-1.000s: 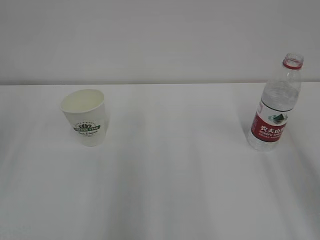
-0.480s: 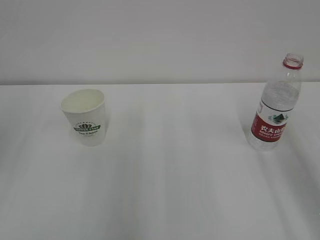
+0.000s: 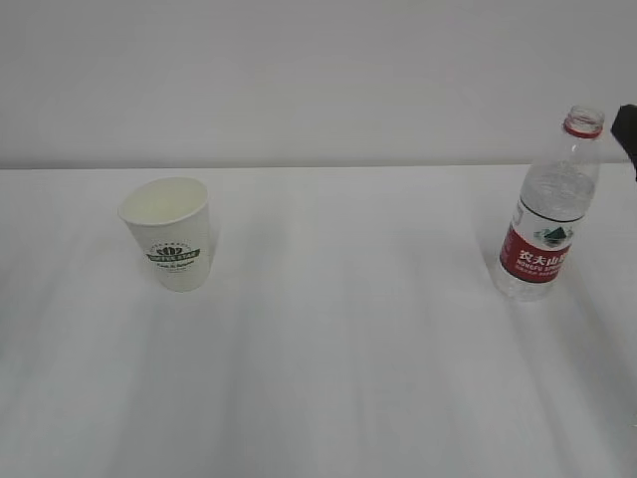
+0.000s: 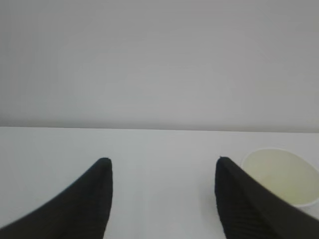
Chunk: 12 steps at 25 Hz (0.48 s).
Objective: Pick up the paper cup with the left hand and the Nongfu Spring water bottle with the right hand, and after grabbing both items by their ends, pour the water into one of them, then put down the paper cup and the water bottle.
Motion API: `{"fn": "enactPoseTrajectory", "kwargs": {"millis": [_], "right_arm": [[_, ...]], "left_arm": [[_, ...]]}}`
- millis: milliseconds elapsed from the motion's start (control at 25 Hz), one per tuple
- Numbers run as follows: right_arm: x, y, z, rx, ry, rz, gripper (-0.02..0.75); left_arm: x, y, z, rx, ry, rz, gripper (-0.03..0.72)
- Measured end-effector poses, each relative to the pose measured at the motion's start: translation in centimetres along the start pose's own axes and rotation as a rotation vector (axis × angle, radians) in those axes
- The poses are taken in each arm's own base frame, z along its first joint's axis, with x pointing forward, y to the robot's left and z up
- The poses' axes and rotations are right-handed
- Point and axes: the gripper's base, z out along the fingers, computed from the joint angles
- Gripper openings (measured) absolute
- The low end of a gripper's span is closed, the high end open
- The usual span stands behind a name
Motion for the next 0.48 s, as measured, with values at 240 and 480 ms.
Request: {"fn": "enactPoseTrajectory", "kwargs": {"millis": [240, 480], "right_arm": [[1.9, 0.1, -0.8, -0.011, 0.014, -0.004, 0.58], [4.9, 0.1, -1.7, -0.02, 0.058, 0.003, 0.581]], "left_arm": [[0.7, -0.2, 0.4, 0.029, 0.007, 0.007, 0.468], [4.1, -0.5, 1.8, 0.097, 0.08, 0.032, 0.468]]}}
